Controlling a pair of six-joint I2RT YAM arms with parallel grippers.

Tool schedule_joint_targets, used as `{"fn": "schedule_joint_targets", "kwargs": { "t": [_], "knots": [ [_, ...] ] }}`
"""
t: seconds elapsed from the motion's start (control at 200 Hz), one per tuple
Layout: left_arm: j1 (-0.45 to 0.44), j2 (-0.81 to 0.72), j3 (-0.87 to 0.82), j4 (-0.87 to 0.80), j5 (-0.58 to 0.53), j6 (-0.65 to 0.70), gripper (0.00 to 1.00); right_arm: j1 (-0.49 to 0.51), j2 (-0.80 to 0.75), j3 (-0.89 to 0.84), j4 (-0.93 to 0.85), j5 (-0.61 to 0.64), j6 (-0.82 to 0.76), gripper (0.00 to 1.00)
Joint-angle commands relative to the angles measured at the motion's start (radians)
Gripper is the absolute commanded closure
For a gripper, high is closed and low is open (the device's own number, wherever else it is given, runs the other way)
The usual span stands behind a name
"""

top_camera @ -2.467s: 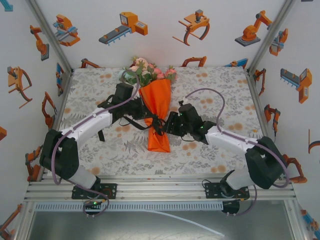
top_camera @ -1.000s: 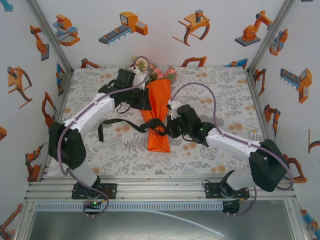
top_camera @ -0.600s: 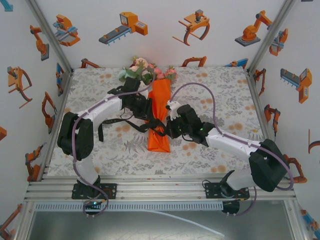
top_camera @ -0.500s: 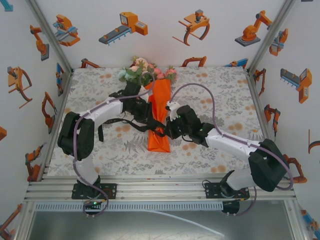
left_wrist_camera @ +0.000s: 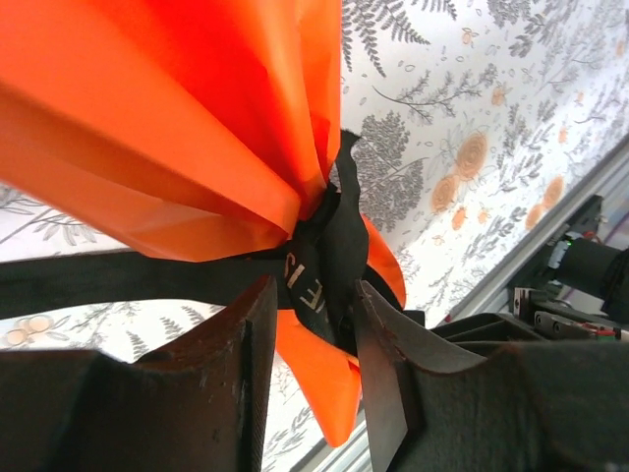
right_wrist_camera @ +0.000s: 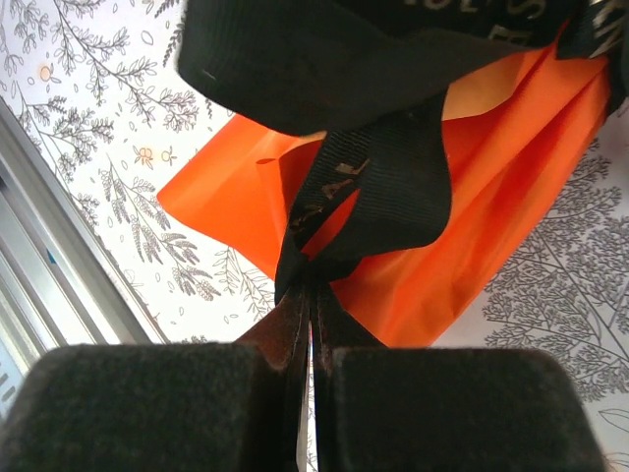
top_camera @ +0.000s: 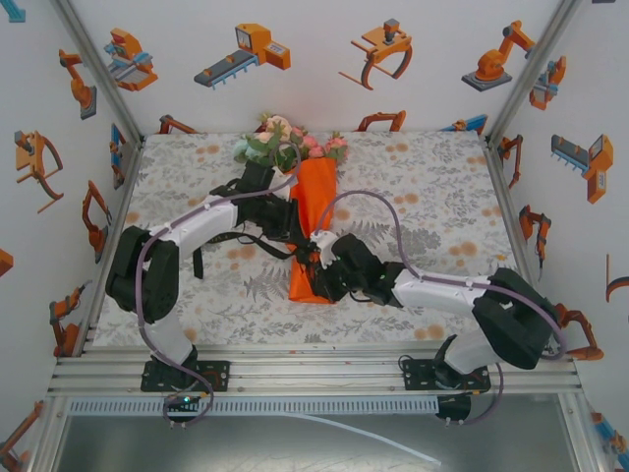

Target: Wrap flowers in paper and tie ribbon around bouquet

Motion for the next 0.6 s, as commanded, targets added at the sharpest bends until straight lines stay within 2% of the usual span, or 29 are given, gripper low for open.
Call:
{"fn": "schedule_joint_targets", "kwargs": {
  "t": [0.0,0.13,0.225,0.33,0.486,0.596],
  "knots": [
    [-0.001,-0.032,0.032,-0.062,-0.064,0.056,0.61,0.026,0.004,-0.017,0.035,-0.006,-0.014,1.0],
    [0.0,-0.001,0.052,-0.064,-0.056,0.041,0.61,0.029,-0.004,-0.017,0.033,0.005,-0.013,1.0],
    [0.0,0.026,0.062,-0.058,-0.023,0.012,0.7,0.029,-0.011,-0.011,0.029,0.024,-0.022,1.0],
    [-0.001,0.025,0.046,-0.027,0.034,-0.008,0.72,0.029,-0.014,-0.006,0.02,0.041,-0.032,1.0],
    [0.002,-0.018,-0.017,0.048,0.098,-0.066,0.72,0.029,-0.013,-0.006,0.016,0.053,-0.042,1.0],
    [0.006,-0.086,-0.092,0.144,0.092,-0.121,0.62,0.029,-0.014,-0.007,0.016,0.055,-0.04,1.0]
  ]
}}
